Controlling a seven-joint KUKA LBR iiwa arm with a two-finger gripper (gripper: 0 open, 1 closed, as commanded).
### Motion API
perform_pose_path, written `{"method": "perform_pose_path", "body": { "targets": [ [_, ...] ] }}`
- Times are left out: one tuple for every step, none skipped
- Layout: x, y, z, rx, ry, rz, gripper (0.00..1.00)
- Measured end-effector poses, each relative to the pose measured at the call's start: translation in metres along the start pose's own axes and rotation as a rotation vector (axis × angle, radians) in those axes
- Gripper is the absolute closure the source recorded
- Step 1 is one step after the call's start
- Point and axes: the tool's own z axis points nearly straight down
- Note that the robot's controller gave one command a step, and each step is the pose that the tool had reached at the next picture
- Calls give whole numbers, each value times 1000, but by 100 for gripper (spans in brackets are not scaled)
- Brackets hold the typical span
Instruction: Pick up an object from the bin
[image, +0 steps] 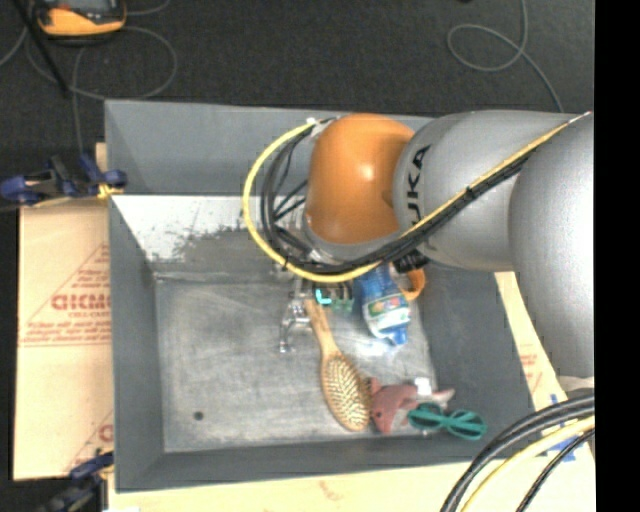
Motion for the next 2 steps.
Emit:
{"method": "perform_pose_path", "body": {
  "targets": [
    [-2, 0, -4, -1, -8, 2, 0],
    [-23, -51, 49, 3, -16, -310, 0]
  ]
}}
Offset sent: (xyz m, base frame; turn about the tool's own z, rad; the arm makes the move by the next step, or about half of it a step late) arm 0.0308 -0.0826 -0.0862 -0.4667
